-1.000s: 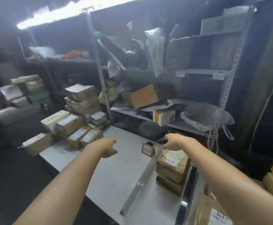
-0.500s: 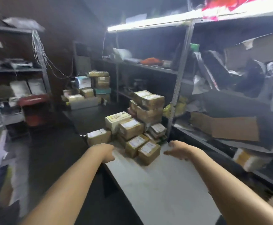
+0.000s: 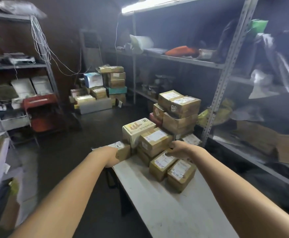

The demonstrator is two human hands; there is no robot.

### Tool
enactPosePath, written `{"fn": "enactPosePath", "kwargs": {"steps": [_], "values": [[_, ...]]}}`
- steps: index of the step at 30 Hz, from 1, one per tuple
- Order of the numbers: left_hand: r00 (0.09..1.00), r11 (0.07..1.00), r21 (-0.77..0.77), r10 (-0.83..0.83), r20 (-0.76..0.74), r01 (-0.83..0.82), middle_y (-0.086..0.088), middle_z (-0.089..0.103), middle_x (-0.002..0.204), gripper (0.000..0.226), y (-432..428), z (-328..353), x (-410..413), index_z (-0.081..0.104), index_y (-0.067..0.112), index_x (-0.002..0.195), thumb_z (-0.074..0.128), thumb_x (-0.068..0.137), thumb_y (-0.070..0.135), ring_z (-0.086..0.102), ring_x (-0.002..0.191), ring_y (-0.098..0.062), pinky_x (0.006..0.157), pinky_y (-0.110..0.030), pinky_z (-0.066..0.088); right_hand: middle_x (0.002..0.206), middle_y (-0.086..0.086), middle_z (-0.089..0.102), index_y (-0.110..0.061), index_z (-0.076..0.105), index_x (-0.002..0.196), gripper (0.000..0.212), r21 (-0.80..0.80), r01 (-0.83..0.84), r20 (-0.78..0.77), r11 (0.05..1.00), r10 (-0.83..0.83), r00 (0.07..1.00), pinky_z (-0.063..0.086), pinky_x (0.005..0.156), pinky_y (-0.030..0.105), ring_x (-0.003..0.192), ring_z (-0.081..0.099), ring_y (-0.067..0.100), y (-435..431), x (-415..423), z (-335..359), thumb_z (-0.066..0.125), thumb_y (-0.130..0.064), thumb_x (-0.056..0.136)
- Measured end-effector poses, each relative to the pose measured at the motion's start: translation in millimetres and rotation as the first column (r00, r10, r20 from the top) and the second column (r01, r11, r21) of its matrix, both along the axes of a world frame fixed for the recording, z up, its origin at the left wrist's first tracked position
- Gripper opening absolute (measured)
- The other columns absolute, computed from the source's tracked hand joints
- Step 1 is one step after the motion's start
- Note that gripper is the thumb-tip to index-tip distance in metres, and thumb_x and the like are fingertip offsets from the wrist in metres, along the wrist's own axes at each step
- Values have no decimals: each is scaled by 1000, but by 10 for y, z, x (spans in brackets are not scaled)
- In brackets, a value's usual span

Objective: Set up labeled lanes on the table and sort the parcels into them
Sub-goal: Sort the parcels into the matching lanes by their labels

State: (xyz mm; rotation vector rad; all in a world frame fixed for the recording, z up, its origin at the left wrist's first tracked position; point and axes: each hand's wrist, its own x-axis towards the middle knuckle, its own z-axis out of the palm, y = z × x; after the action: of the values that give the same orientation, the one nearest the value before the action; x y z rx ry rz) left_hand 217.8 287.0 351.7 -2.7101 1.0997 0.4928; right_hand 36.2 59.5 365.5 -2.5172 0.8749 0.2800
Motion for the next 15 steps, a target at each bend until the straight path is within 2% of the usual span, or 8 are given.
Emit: {"fn": "enactPosePath", "kwargs": {"steps": [2,5,9,15], "values": [[1000,1000,9,17,2,-17,-2,55,136,50,-209,37,261,48,28,141,50,94,45,57,117,-27,93,-38,49,136,1,59,-21,56,134,47,-10,-10,1,1000,10,1000,48,98,36,117,57,21,-246,346,-15,64,-42,93],[1000,1000,2,23,17,-23,-1,56,136,49,-525,108,672,47,31,141,49,94,44,58,116,-27,94,-39,50,142,2,53,-18,48,143,59,3,17,-4,1000,-17,1000,47,92,35,123,53,23,-562,776,-62,62,-46,93],[1000,1000,-23,14,17,-13,-1,53,141,54,-973,214,1179,41,33,147,51,96,47,56,120,-27,97,-40,49,146,3,51,-16,46,145,61,12,67,24,998,-67,997,45,100,36,128,51,23,-914,1235,-151,61,-46,95],[993,993,-50,-113,-37,111,-2,56,136,46,-1720,-100,1695,50,32,138,49,94,43,57,118,-27,97,-41,49,148,4,50,-16,43,149,62,27,178,-9,984,-178,984,44,105,38,131,51,24,-1309,1598,-529,57,-46,97]]}}
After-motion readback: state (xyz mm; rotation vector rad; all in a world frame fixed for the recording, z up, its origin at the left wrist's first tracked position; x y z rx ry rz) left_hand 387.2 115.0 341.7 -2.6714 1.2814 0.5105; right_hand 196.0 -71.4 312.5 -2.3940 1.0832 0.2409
